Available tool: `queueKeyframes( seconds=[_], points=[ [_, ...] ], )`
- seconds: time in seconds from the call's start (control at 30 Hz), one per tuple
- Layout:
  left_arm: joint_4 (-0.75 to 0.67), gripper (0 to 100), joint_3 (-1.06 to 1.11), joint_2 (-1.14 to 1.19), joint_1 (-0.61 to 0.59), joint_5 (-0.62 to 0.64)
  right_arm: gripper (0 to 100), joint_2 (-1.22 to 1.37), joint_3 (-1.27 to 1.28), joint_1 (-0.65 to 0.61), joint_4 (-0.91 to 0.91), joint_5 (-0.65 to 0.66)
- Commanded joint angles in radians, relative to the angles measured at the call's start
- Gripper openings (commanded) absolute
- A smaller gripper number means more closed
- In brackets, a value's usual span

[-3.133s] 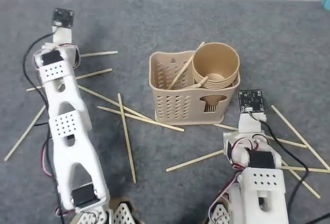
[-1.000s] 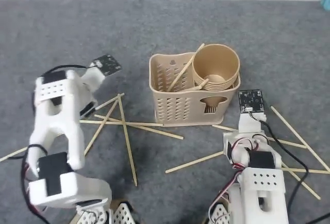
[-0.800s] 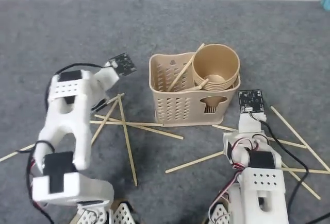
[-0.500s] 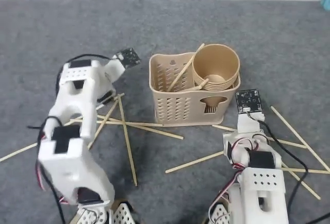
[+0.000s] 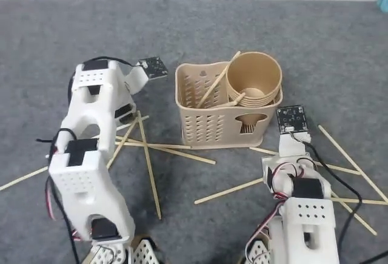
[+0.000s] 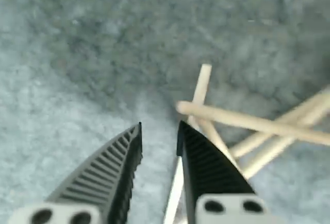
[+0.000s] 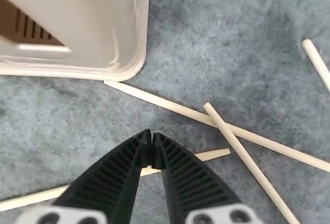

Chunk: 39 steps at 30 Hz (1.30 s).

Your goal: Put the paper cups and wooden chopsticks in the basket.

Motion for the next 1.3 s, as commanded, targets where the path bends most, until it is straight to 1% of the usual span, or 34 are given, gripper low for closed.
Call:
queueKeyframes(
  seconds=[0.0, 0.33, 0.4, 0.6, 0.73, 0.83, 0.97, 1.07, 1.2, 1.27],
  points=[
    [0.038, 11, -0.019, -0.089, 0.028, -0.014, 0.9, -0.018, -0.006, -0.001, 0.012, 0.014],
    [0.040, 11, 0.024, -0.086, 0.069, -0.015, 0.9, -0.018, -0.006, 0.002, 0.012, 0.014],
    [0.028, 11, 0.050, -0.086, 0.077, -0.032, 0.9, -0.018, -0.006, 0.002, 0.012, 0.014],
    [-0.114, 11, 0.128, -0.086, 0.075, -0.044, 0.9, -0.018, -0.006, 0.002, 0.013, 0.014],
    [-0.141, 11, 0.134, -0.086, 0.075, -0.044, 0.9, -0.018, -0.006, 0.002, 0.013, 0.014],
    [-0.141, 11, 0.134, -0.086, 0.075, -0.044, 0.9, -0.018, -0.006, 0.002, 0.013, 0.014],
    [-0.133, 1, 0.136, -0.086, 0.075, -0.044, 0.9, -0.018, -0.006, 0.002, 0.013, 0.014],
    [-0.118, 1, 0.136, -0.095, 0.075, -0.043, 0.9, -0.018, -0.006, 0.002, 0.013, 0.014],
    [-0.031, 1, 0.097, -0.098, 0.075, -0.043, 0.9, -0.018, -0.006, 0.002, 0.013, 0.014],
    [0.026, 1, 0.058, -0.098, 0.075, -0.017, 0.9, -0.018, -0.006, 0.002, 0.013, 0.014]
  ],
)
